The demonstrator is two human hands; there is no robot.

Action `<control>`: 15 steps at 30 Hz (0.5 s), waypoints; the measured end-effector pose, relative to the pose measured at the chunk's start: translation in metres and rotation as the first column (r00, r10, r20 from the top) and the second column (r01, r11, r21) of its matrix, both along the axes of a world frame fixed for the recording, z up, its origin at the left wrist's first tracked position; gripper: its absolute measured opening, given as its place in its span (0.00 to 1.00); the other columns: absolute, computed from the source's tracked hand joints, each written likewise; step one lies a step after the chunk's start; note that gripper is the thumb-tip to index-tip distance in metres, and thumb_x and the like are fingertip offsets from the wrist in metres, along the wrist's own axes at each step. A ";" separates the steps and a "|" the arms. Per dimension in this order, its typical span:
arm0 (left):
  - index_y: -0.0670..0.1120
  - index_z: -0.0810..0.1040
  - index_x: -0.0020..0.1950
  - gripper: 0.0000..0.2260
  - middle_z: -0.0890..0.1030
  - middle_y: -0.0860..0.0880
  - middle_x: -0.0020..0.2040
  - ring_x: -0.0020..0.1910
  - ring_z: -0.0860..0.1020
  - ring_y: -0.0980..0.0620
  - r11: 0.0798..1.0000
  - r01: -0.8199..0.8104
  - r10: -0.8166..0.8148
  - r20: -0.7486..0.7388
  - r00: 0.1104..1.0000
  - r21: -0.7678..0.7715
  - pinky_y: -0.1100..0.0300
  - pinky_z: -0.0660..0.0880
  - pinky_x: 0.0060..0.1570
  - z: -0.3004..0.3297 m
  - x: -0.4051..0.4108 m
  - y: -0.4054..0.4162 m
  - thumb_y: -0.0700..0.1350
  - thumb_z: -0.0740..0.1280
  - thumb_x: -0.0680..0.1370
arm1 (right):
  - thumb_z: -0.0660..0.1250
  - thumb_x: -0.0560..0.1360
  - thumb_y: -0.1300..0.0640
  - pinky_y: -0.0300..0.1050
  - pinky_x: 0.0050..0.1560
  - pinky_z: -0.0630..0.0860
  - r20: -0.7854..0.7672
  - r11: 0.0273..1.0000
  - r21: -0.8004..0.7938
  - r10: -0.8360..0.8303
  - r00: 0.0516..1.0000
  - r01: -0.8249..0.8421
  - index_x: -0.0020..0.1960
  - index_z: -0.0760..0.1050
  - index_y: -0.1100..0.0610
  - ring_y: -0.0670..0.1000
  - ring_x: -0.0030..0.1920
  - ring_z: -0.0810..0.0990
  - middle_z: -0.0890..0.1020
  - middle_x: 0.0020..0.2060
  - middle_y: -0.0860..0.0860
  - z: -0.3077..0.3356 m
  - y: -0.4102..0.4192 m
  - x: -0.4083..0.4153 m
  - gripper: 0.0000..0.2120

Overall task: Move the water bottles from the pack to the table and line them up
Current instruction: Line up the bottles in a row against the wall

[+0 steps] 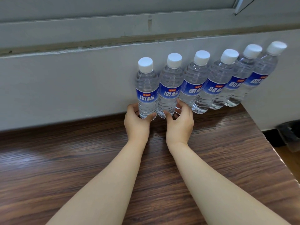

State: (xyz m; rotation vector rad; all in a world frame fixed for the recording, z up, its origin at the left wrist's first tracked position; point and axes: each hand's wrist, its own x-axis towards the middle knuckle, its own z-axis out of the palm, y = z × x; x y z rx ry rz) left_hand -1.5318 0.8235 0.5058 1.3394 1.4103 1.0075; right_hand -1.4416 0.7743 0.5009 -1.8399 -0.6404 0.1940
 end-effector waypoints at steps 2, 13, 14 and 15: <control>0.51 0.71 0.54 0.23 0.78 0.55 0.53 0.50 0.76 0.60 1.000 0.010 -0.009 -0.007 1.000 0.013 0.77 0.66 0.42 -0.001 -0.001 0.000 0.41 0.79 0.65 | 0.74 0.69 0.62 0.51 0.55 0.78 0.000 1.000 0.005 0.005 1.000 -0.005 0.62 0.73 0.53 0.47 0.55 0.78 0.76 0.56 0.44 0.000 0.000 0.000 0.23; 0.45 0.68 0.68 0.32 0.74 0.52 0.63 0.61 0.73 0.55 0.989 0.145 -0.148 -0.096 0.984 -0.041 0.59 0.70 0.60 0.000 -0.020 -0.004 0.46 0.78 0.68 | 0.69 0.74 0.58 0.38 0.50 0.69 -0.073 0.996 -0.078 0.042 0.996 -0.048 0.64 0.70 0.56 0.48 0.57 0.77 0.76 0.59 0.50 -0.001 -0.014 -0.012 0.19; 0.44 0.68 0.69 0.32 0.74 0.50 0.64 0.62 0.73 0.53 0.988 0.145 -0.151 -0.113 0.982 -0.056 0.57 0.71 0.62 0.001 -0.026 -0.007 0.46 0.77 0.69 | 0.67 0.75 0.57 0.38 0.50 0.68 -0.091 0.993 -0.097 0.054 0.994 -0.063 0.64 0.70 0.57 0.48 0.56 0.77 0.76 0.59 0.51 -0.001 -0.018 -0.016 0.18; 0.44 0.68 0.69 0.30 0.74 0.48 0.65 0.63 0.74 0.52 0.987 0.143 -0.151 -0.127 0.980 -0.069 0.55 0.71 0.64 0.003 -0.034 -0.010 0.45 0.76 0.70 | 0.67 0.76 0.57 0.38 0.50 0.67 -0.098 0.989 -0.118 0.081 0.992 -0.093 0.63 0.71 0.57 0.48 0.56 0.77 0.75 0.58 0.51 -0.002 -0.022 -0.021 0.17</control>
